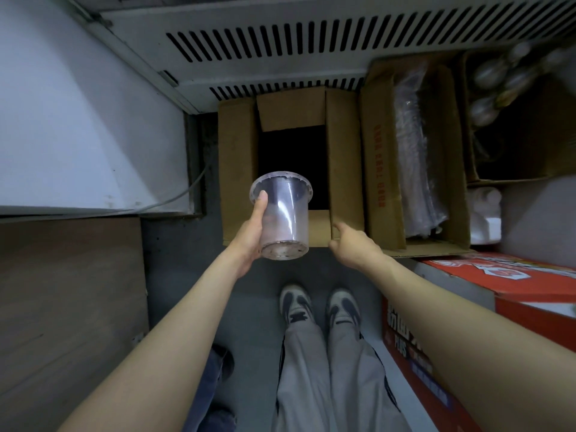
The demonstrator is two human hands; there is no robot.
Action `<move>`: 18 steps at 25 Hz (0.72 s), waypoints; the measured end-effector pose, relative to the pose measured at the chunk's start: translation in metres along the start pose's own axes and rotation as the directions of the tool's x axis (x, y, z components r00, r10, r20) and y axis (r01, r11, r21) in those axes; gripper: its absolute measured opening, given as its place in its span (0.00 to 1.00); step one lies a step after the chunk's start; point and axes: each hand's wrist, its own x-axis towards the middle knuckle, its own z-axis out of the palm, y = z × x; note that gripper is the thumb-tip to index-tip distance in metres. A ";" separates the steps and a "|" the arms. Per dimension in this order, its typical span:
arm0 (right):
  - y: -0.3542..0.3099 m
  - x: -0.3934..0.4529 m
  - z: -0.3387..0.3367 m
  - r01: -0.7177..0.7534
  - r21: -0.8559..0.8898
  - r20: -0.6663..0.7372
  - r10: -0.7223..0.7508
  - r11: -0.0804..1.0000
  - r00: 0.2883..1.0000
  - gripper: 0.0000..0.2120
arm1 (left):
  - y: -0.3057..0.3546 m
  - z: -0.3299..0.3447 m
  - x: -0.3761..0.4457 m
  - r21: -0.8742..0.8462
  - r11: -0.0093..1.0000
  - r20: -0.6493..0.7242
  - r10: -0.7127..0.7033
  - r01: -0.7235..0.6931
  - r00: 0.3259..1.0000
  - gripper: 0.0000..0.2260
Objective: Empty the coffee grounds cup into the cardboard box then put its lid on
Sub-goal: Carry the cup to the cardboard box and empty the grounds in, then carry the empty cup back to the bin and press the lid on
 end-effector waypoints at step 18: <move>-0.064 -0.294 -0.100 0.200 0.467 -0.299 -0.059 0.861 0.952 0.21 | 0.058 0.018 -0.294 0.016 0.928 -0.044 0.372 -0.372 0.927 0.24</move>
